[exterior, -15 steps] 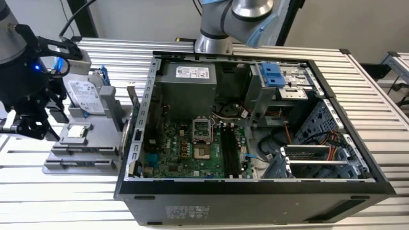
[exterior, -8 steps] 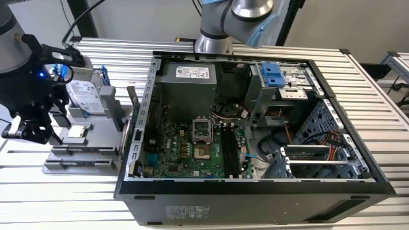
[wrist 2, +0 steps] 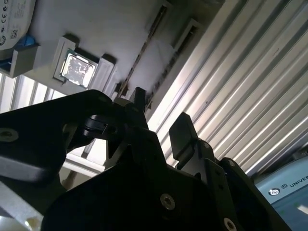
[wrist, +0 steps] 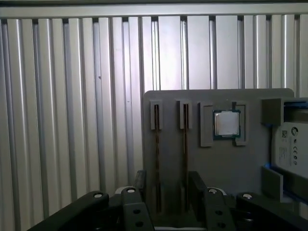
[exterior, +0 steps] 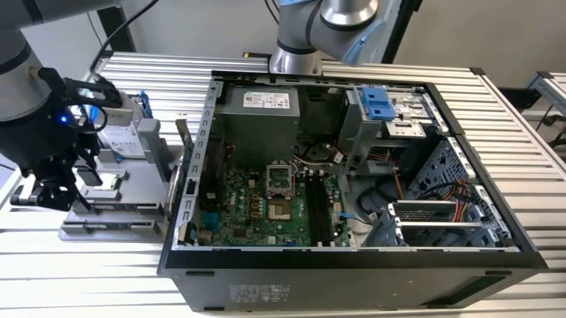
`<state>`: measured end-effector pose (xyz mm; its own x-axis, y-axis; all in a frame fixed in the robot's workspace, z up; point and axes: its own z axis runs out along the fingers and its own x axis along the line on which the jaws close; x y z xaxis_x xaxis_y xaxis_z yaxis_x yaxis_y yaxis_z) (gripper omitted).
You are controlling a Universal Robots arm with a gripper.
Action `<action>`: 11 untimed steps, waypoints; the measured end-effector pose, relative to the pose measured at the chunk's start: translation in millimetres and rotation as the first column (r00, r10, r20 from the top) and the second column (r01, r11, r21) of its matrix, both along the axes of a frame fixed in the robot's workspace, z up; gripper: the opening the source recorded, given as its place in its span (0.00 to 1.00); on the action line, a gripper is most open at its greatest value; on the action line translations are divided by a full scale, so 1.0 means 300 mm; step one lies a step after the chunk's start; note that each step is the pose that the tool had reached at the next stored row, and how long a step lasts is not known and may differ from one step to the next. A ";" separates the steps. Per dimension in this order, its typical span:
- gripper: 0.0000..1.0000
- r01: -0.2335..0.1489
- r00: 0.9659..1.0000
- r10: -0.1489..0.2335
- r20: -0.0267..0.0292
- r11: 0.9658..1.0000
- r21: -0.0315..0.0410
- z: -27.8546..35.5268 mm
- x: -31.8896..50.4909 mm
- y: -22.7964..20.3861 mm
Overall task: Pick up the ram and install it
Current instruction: 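Pick up the ram and move it above insertion slot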
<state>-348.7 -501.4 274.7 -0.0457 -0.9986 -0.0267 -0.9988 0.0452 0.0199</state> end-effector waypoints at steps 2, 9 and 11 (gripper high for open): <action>1.00 0.000 1.000 0.000 0.000 1.000 0.000 -0.012 0.002 -0.006; 1.00 0.000 1.000 0.000 0.000 1.000 0.000 -0.055 0.005 -0.016; 1.00 0.000 1.000 0.000 0.000 1.000 0.000 -0.067 0.005 -0.016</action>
<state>-347.3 -506.2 254.6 -0.0456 -0.9986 -0.0266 -0.9988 0.0451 0.0200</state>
